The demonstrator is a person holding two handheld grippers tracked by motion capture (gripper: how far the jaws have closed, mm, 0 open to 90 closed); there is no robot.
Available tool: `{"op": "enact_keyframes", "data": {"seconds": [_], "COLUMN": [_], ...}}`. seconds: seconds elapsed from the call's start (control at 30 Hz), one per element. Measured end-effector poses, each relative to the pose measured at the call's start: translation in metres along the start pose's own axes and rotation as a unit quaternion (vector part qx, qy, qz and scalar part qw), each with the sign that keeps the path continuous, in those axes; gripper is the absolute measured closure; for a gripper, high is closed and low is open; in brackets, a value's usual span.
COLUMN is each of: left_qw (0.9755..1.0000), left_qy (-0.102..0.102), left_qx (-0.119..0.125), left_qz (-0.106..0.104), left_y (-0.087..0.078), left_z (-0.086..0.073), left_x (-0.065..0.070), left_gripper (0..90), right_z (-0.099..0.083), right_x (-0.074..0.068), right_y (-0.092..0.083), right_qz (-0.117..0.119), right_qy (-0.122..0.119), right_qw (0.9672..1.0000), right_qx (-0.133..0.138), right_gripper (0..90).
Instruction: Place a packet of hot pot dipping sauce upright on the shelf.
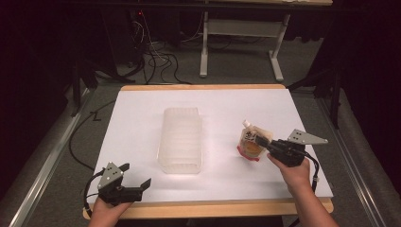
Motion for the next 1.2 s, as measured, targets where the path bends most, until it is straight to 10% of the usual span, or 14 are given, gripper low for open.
{"op": "enact_keyframes", "data": {"seconds": [0.53,1.2], "left_qw": [1.0,0.9999], "left_qy": [-0.002,-0.007], "left_qx": [0.007,0.014], "left_qz": [0.001,0.0], "left_y": [-0.001,-0.003], "left_z": [0.0,0.001], "left_x": [-0.001,-0.001], "left_gripper": [1.9,1.8], "right_z": [0.032,0.049], "right_x": [-0.04,-0.076], "right_y": [0.036,0.07], "right_qz": [0.095,0.151], "right_qy": [-0.032,-0.058], "right_qw": [0.995,0.9868], "right_qx": [0.005,-0.008], "right_gripper": [90.0,90.0]}}
Point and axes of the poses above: each handheld gripper's, and its own axes: y roughly forward along the jaws, z roughly out of its top, x roughly to its right, the point moved 3 cm from there along y, roughly forward along the jaws, and after that the axes turned 5 degrees about -z, right-handed, at the moved point
